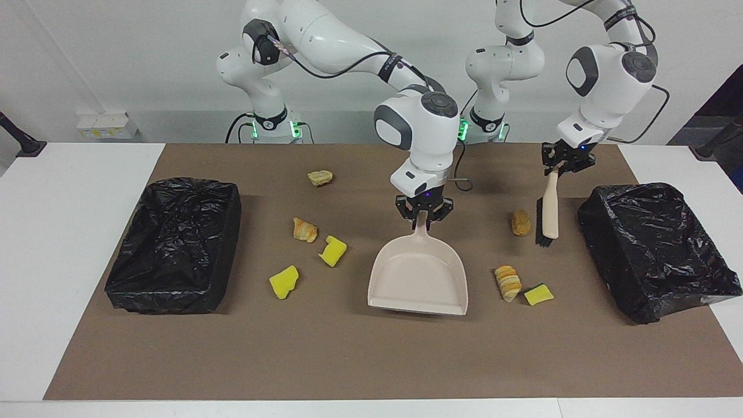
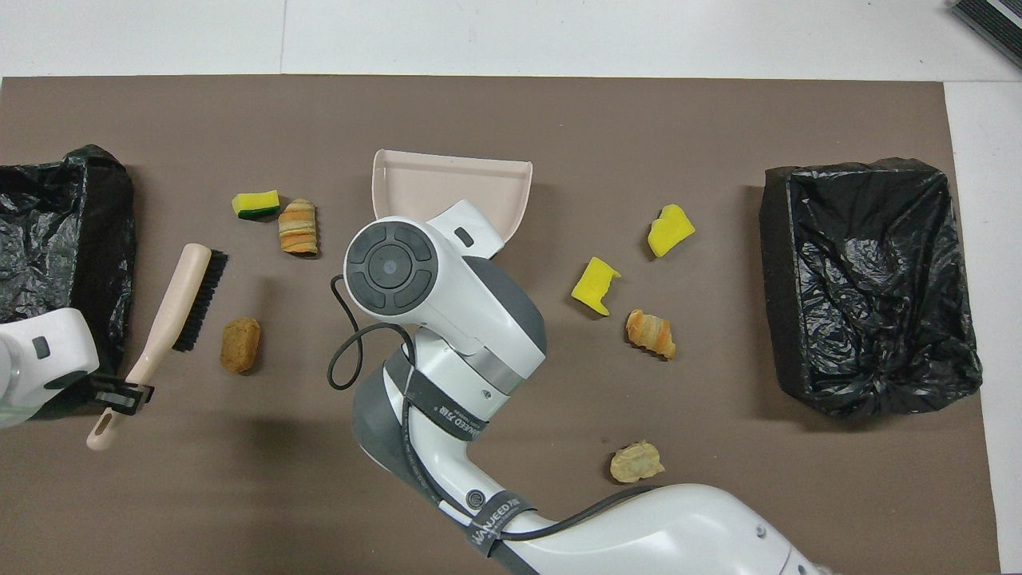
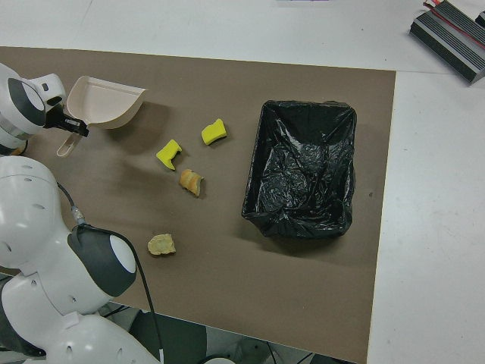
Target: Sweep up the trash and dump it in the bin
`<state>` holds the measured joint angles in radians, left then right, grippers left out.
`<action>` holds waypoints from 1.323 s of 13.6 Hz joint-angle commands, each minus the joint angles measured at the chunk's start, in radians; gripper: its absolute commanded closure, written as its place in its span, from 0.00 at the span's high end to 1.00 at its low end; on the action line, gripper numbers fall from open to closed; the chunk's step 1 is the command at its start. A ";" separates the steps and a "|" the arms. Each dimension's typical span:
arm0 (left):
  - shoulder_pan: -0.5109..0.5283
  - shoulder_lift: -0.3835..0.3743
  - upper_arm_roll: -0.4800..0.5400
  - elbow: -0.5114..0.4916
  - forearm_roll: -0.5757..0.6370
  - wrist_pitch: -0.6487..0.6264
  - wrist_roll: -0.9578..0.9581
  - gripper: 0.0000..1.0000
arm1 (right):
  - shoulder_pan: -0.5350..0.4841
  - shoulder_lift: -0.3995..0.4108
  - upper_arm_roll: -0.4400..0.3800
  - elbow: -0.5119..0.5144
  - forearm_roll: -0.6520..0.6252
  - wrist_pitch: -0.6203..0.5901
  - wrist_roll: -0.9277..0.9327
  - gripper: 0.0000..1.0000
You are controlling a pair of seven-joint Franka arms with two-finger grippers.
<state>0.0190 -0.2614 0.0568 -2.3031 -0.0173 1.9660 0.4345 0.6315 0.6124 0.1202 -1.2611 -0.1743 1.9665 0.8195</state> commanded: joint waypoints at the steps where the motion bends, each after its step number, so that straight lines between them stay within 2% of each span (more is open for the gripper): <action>1: 0.051 0.111 -0.011 0.124 0.013 -0.024 -0.031 0.00 | -0.010 -0.051 0.006 -0.070 -0.014 0.006 -0.193 0.00; 3: 0.073 0.165 -0.011 0.181 0.014 -0.019 -0.098 0.00 | -0.019 -0.057 0.006 -0.072 -0.005 -0.007 -0.360 0.00; 5: 0.064 0.154 -0.012 0.163 0.014 -0.042 -0.225 0.00 | -0.036 -0.059 0.007 -0.086 -0.002 -0.015 -0.518 0.00; 9: 0.044 0.105 -0.020 0.041 0.013 -0.026 -0.461 0.00 | -0.073 -0.062 0.009 -0.109 0.039 -0.015 -0.885 0.00; 11: 0.006 0.105 -0.018 0.013 0.011 -0.007 -0.573 0.00 | -0.094 -0.060 0.009 -0.110 0.050 -0.015 -1.040 0.00; 15: -0.010 0.024 -0.023 -0.102 0.002 -0.009 -0.804 0.00 | -0.142 -0.054 0.009 -0.115 0.048 -0.014 -1.377 0.00; 18: -0.164 0.004 -0.023 -0.125 0.000 -0.009 -1.110 0.00 | -0.182 -0.045 0.007 -0.110 0.047 0.005 -1.586 0.00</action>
<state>-0.0481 -0.2048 0.0266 -2.3774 -0.0199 1.9328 -0.4952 0.4782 0.5858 0.1198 -1.3458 -0.1446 1.9542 -0.6346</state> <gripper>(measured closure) 0.731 0.683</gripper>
